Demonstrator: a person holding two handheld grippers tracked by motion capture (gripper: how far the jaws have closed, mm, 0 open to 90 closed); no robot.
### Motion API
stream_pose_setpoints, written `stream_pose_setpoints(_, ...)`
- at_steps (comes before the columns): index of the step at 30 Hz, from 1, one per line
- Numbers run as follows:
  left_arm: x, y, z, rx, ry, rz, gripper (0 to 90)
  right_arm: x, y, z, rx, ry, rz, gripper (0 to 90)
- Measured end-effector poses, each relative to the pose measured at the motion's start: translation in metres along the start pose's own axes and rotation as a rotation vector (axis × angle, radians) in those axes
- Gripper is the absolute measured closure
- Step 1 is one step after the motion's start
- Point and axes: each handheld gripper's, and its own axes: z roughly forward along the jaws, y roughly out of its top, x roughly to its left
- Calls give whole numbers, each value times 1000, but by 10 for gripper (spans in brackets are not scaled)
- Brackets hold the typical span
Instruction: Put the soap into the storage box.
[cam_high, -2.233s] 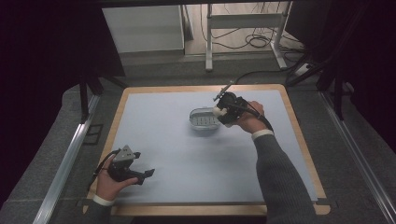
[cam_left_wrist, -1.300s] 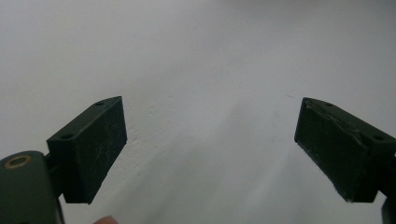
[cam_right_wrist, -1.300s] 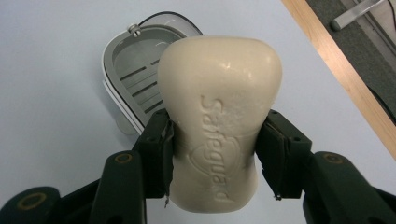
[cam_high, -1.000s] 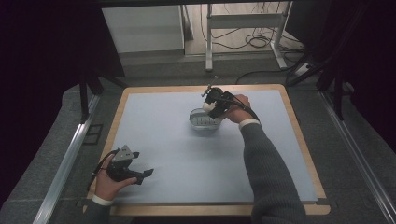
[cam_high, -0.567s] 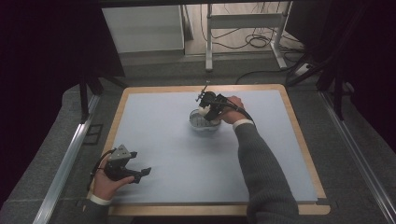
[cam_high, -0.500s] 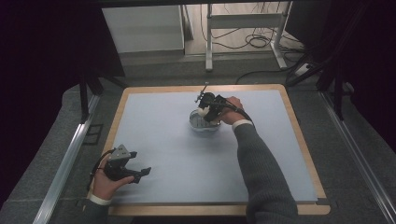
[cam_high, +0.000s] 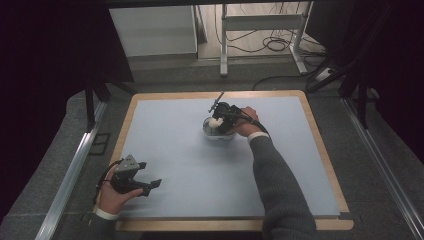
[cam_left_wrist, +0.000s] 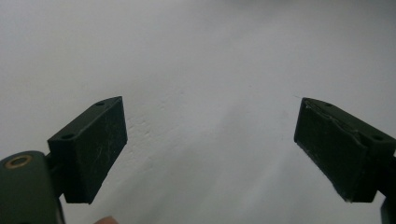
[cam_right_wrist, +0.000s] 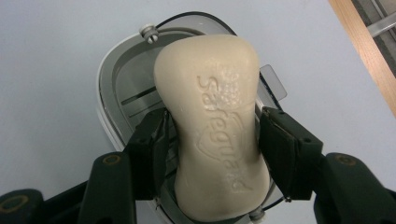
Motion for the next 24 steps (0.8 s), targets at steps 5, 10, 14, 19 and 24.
stream_pose_setpoints(5, 0, 0, 0, -4, 2, 0, 99, 0, -3, -5, -50, 1, 35, 402)
stream_pose_setpoints(10, -1, 0, 1, -1, 1, 3, 99, -1, -4, -14, -91, -9, 60, 399)
stream_pose_setpoints(14, -1, 0, 1, 1, 2, 5, 99, -3, -6, -23, -124, -21, 83, 393)
stream_pose_setpoints(19, -2, 1, 2, 5, 3, 9, 99, -3, -14, -34, -167, -32, 127, 390)
stream_pose_setpoints(24, -2, 1, 2, 7, 3, 10, 99, -4, -26, -43, -201, -41, 179, 385)
